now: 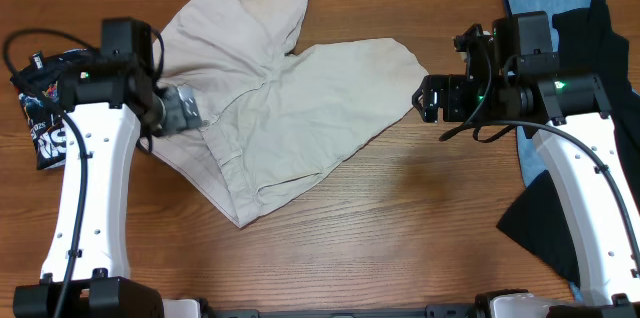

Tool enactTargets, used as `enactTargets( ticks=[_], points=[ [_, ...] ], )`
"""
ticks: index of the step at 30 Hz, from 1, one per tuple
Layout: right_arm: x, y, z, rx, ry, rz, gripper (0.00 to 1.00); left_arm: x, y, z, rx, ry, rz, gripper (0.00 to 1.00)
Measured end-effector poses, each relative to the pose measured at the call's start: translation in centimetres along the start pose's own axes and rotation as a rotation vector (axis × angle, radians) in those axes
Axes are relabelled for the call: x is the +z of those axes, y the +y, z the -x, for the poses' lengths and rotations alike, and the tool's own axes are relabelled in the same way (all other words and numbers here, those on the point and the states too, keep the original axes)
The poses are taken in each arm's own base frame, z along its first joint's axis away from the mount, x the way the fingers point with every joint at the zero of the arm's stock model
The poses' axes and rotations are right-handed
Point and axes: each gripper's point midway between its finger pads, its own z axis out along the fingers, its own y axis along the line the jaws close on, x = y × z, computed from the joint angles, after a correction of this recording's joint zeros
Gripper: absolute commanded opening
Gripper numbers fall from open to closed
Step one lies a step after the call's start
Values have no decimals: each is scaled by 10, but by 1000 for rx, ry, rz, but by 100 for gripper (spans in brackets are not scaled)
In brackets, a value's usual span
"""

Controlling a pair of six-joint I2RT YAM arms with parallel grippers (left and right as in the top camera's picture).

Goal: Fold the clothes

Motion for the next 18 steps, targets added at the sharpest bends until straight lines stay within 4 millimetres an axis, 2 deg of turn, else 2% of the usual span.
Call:
enactTargets(
  ticks=[3, 11, 14, 18],
  points=[
    [0, -3, 0, 0, -2, -16, 97, 17, -17, -30, -16, 118, -80, 92],
    [0, -11, 1, 0, -8, -64, 98, 74, -63, -122, -6, 417, -282, 94],
    [0, -12, 1, 1, -8, -71, 98, 89, -73, -143, -16, 456, -322, 94],
    [0, -13, 1, 0, -8, -75, 98, 106, -80, -151, -39, 445, -357, 93]
  ],
)
